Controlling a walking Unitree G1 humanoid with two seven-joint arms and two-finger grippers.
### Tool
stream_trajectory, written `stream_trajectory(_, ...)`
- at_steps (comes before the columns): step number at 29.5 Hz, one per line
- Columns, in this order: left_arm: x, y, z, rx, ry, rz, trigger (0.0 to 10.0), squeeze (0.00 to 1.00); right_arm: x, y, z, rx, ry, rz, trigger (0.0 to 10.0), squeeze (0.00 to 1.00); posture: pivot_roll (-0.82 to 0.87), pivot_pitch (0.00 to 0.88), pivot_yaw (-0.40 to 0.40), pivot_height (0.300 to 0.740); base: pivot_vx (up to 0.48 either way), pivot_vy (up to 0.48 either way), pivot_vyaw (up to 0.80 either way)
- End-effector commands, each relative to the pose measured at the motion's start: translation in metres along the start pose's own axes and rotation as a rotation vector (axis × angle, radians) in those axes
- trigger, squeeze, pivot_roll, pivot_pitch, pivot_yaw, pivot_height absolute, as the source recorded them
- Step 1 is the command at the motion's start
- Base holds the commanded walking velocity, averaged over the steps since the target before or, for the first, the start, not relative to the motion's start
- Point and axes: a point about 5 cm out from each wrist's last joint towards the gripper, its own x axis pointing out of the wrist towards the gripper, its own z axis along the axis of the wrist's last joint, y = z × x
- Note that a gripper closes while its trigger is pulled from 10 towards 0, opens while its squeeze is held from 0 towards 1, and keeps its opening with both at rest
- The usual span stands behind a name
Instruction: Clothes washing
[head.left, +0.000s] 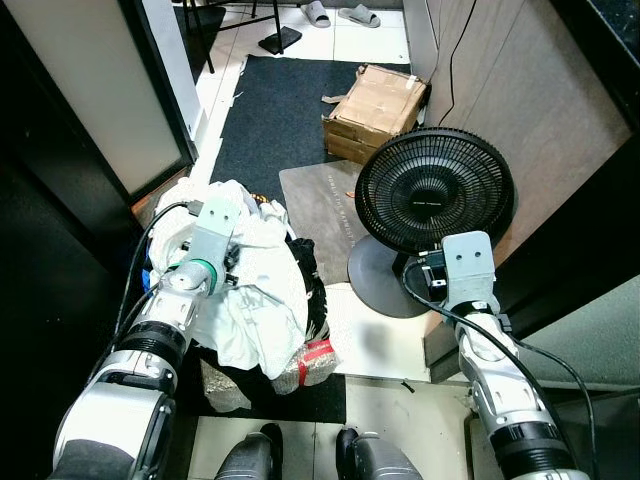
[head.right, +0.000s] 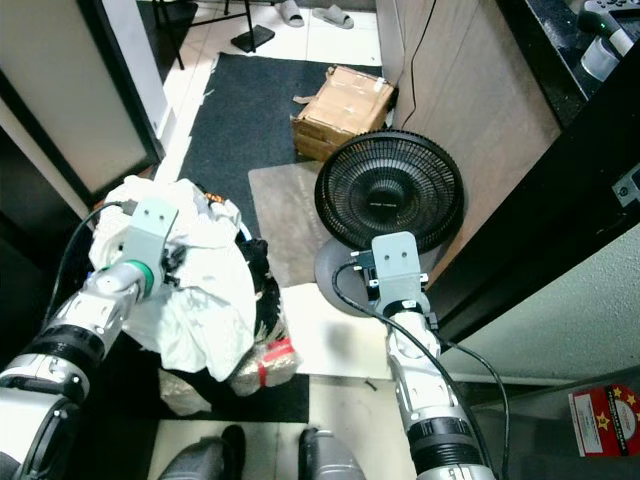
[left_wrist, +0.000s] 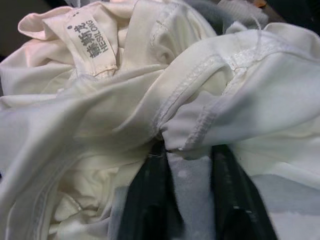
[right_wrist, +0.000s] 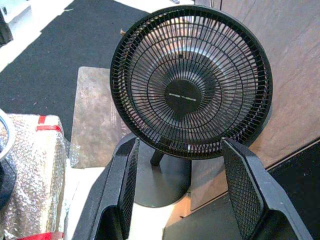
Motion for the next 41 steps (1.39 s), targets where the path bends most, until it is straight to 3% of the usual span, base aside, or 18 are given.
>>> stream_trajectory(1, -0.003, 0.003, -0.023, 0.006, 0.078, 0.015, 0.0, 0.0, -0.002, -0.001, -0.004, -0.005, 0.017, -0.001, 10.0, 0.0, -0.08, 0.199, 0.061, 0.74, 0.0, 0.0, 0.0)
stream_trajectory(8, -0.006, 0.011, -0.027, -0.024, 0.03, 0.026, 0.0, 0.0, 0.004, 0.001, 0.001, -0.003, 0.003, 0.004, 10.0, 0.0, -0.07, 0.173, 0.054, 0.74, 0.0, 0.0, 0.0)
stream_trajectory(12, -0.009, 0.019, -0.017, -0.09, -0.057, 0.039, 0.0, 0.0, 0.008, 0.002, 0.004, 0.0, -0.008, 0.008, 10.0, 0.0, -0.07, 0.155, 0.055, 0.74, 0.0, 0.0, 0.0)
stream_trajectory(13, -0.012, 0.024, 0.0, -0.128, -0.141, 0.036, 0.0, 0.0, 0.009, 0.003, 0.007, 0.004, -0.017, 0.01, 10.0, 0.0, -0.06, 0.134, 0.057, 0.74, 0.0, 0.0, 0.0)
stream_trajectory(17, -0.019, 0.029, 0.021, -0.168, -0.246, 0.031, 0.0, 0.0, 0.01, 0.005, 0.01, 0.009, -0.029, 0.012, 10.0, 0.0, -0.06, 0.134, 0.057, 0.74, 0.0, 0.0, 0.0)
stream_trajectory(18, -0.027, 0.033, 0.044, -0.193, -0.338, 0.028, 7.5, 0.0, 0.011, 0.007, 0.015, 0.018, -0.051, 0.017, 10.0, 0.0, -0.04, 0.113, 0.057, 0.74, 0.0, 0.0, 0.0)
stream_trajectory(19, -0.033, 0.035, 0.058, -0.206, -0.392, 0.024, 7.5, 0.0, 0.011, 0.008, 0.02, 0.024, -0.065, 0.02, 10.0, 0.0, -0.04, 0.113, 0.057, 0.74, 0.0, 0.0, 0.0)
stream_trajectory(20, -0.033, 0.035, 0.058, -0.206, -0.392, 0.024, 7.5, 0.0, 0.011, 0.008, 0.02, 0.024, -0.065, 0.02, 10.0, 0.0, -0.04, 0.113, 0.057, 0.74, 0.0, 0.0, 0.0)
stream_trajectory(21, -0.046, 0.037, 0.083, -0.214, -0.499, 0.017, 10.0, 0.0, 0.012, 0.01, 0.028, 0.036, -0.093, 0.023, 10.0, 0.0, -0.04, 0.101, 0.056, 0.74, 0.0, 0.0, 0.0)
stream_trajectory(24, -0.08, 0.033, 0.134, -0.194, -0.728, -0.019, 10.0, 0.0, 0.014, 0.013, 0.045, 0.061, -0.151, 0.029, 10.0, 0.0, -0.03, 0.083, 0.056, 0.74, 0.0, 0.0, 0.0)
stream_trajectory(26, -0.08, 0.033, 0.134, -0.194, -0.728, -0.019, 10.0, 0.0, 0.014, 0.013, 0.045, 0.061, -0.151, 0.029, 10.0, 0.0, -0.03, 0.083, 0.056, 0.74, 0.0, 0.0, 0.0)
stream_trajectory(29, -0.101, 0.026, 0.159, -0.179, -0.843, -0.059, 10.0, 0.0, 0.015, 0.014, 0.054, 0.073, -0.181, 0.033, 10.0, 0.0, -0.03, 0.074, 0.055, 0.74, 0.0, 0.0, 0.0)
stream_trajectory(30, -0.101, 0.026, 0.159, -0.179, -0.843, -0.059, 10.0, 0.0, 0.015, 0.014, 0.054, 0.073, -0.181, 0.033, 10.0, 0.0, -0.03, 0.074, 0.055, 0.74, 0.0, 0.0, 0.0)
stream_trajectory(34, -0.15, 0.019, 0.212, -0.217, -1.09, -0.163, 10.0, 0.0, 0.014, 0.012, 0.073, 0.096, -0.247, 0.033, 10.0, 0.0, -0.02, 0.051, 0.048, 0.74, 0.0, 0.0, 0.0)
stream_trajectory(38, -0.161, 0.024, 0.218, -0.221, -1.117, -0.164, 10.0, 0.0, 0.012, 0.008, 0.082, 0.117, -0.281, 0.021, 10.0, 0.0, -0.02, 0.038, 0.05, 0.74, 0.0, 0.0, 0.0)
stream_trajectory(40, -0.135, 0.022, 0.174, -0.103, -0.885, -0.084, 10.0, 0.0, 0.006, 0.004, 0.088, 0.145, -0.314, 0.008, 10.0, 0.0, -0.04, 0.013, 0.058, 0.74, 0.0, 0.0, 0.0)
stream_trajectory(41, -0.135, 0.022, 0.174, -0.103, -0.885, -0.084, 10.0, 0.0, 0.006, 0.004, 0.088, 0.145, -0.314, 0.008, 10.0, 0.0, -0.04, 0.013, 0.058, 0.74, 0.0, 0.0, 0.0)
